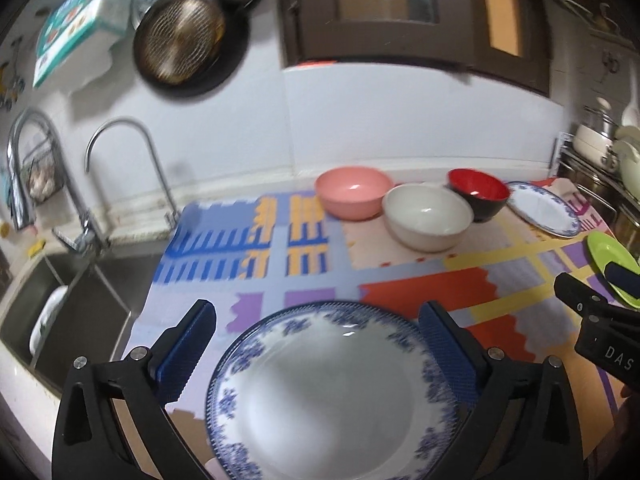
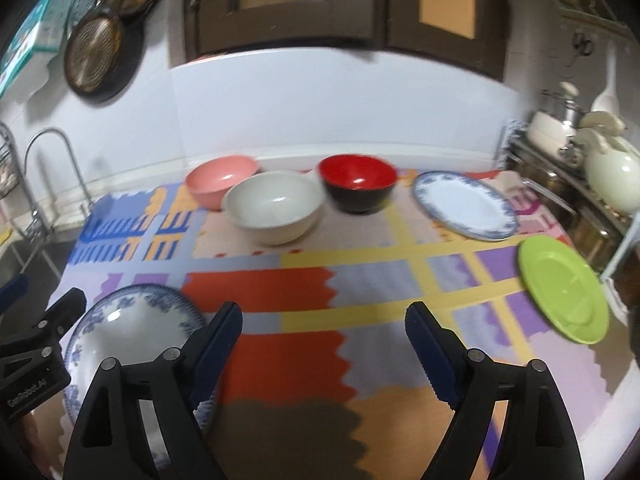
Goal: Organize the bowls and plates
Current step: 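Lower the blue-and-white plate onto the mat and open both grippers, then move both grippers over to the lime-green plate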
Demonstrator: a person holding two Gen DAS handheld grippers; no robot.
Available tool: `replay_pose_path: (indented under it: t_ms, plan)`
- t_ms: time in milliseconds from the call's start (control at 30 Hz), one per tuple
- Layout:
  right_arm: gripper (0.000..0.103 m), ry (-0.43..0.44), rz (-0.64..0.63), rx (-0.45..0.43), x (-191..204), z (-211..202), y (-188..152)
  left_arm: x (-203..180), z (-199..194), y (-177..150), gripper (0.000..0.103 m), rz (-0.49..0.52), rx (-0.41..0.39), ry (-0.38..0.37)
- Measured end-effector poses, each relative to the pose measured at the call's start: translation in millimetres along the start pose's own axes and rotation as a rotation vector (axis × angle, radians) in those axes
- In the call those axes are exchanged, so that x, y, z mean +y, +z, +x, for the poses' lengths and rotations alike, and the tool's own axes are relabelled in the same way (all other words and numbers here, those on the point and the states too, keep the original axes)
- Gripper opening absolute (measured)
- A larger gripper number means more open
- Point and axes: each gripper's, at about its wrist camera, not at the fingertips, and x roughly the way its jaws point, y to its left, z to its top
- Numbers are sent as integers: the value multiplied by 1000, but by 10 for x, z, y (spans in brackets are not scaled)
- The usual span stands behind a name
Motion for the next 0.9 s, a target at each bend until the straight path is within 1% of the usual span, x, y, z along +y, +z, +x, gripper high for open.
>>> replay_pose_path:
  t_ms: [167, 433, 700, 900]
  plan:
    - [84, -63, 28, -40, -329, -164, 19, -306, -59, 102, 103, 30, -20, -62]
    - [84, -164, 81, -88, -887, -398, 10, -897, -178, 242, 103, 86, -56, -159]
    - [84, -251, 144, -123, -1462, -578, 3, -1463, -310, 424, 103, 124, -108, -237]
    - [84, -311, 186, -142, -1883, -676, -7, -1891, -316, 516, 103, 163, -121, -286]
